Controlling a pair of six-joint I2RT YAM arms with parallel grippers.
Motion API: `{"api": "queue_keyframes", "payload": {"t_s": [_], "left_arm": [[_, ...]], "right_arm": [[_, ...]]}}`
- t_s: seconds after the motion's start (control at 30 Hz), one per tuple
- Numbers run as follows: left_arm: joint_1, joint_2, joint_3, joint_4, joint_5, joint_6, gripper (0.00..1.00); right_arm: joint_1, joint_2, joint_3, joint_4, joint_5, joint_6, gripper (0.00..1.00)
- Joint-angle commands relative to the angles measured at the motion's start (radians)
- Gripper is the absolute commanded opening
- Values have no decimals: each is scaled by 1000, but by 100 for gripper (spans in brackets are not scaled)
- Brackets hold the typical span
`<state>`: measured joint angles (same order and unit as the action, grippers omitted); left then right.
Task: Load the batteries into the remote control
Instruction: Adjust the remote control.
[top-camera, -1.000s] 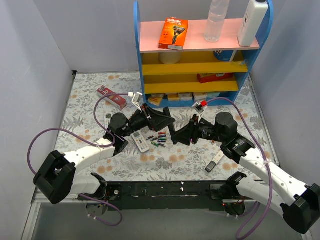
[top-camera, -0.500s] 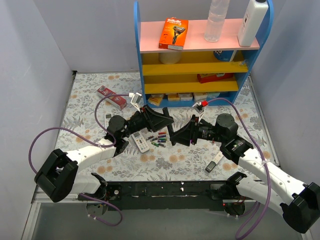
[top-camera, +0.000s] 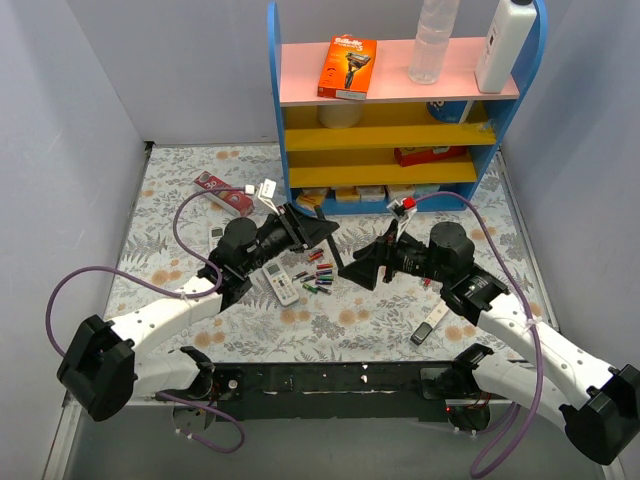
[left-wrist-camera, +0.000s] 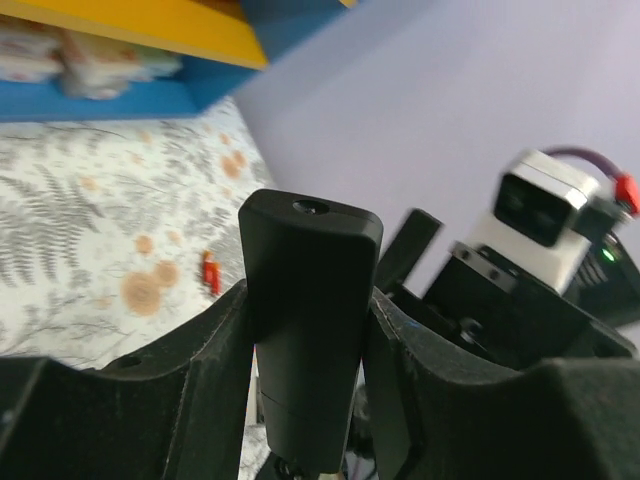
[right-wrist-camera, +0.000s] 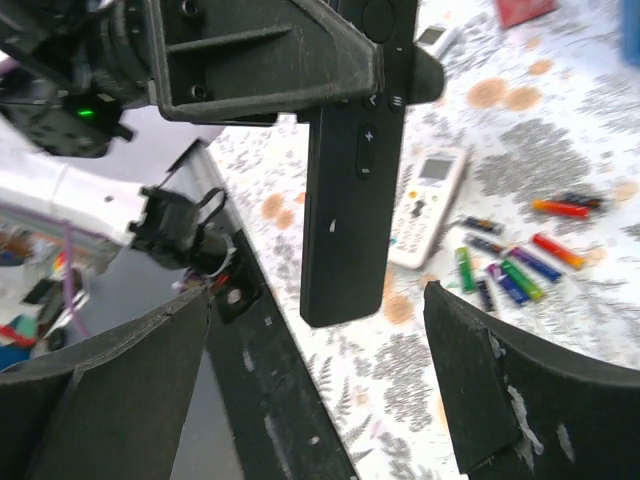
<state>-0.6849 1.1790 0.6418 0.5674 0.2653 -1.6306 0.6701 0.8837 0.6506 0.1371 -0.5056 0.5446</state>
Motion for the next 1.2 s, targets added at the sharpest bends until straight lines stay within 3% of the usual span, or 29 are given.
{"api": "queue_keyframes", "payload": {"t_s": [0.0, 0.23, 0.53, 0.83, 0.93, 0.97, 1.17], "left_arm": [[-4, -62, 100, -340, -244, 51, 0], [-4, -35, 197, -662, -412, -26, 0], [-4, -13, 232, -707, -428, -63, 0], [-4, 1, 249, -709, -436, -77, 0], [-4, 5, 257, -709, -433, -72, 0], [-4, 5, 259, -707, -431, -69, 0], [-4, 13, 262, -699, -413, -61, 0]], "right_arm": [[26, -8, 76, -79, 171, -129, 94], [124, 76, 132, -123, 390, -258, 95], [267, 238, 193, -67, 561, -299, 90], [321, 342, 201, -14, 662, -282, 77], [325, 357, 204, 1, 664, -281, 59], [329, 365, 207, 1, 668, -279, 48], [327, 373, 216, 5, 667, -265, 25]]}}
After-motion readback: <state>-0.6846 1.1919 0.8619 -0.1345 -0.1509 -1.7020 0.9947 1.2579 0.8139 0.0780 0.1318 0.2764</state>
